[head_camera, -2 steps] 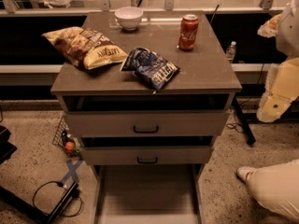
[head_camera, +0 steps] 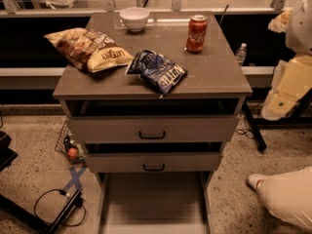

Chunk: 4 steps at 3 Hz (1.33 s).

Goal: Place coke can into bottom drawer

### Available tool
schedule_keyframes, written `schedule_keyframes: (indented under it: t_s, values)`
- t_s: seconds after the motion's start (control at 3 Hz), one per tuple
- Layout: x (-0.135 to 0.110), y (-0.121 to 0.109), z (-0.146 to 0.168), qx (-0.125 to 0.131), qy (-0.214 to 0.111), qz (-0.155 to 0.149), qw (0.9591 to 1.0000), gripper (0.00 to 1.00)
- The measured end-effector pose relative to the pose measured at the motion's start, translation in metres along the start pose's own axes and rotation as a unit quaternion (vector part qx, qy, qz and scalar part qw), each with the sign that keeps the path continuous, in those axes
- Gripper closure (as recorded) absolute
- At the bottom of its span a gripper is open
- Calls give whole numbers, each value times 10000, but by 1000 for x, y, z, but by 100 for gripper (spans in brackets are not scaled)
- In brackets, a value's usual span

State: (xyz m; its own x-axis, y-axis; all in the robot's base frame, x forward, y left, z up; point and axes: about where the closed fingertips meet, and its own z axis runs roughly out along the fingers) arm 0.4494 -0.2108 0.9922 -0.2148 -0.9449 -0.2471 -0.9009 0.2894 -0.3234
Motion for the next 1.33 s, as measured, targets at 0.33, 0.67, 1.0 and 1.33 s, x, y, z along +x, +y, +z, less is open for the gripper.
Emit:
schedule_keyframes:
  t_s: [0.33,0.67,1.0,1.33]
  values:
    - [-9,-23,8,446,-472,488,9967,0]
    - [-11,-37,26,722,-1000,1264,9843,0]
    - [-10,-45,44,1044,-1338,1961,9658,0]
    - [-6,-49,73,1254,-1735,2448,9457,0]
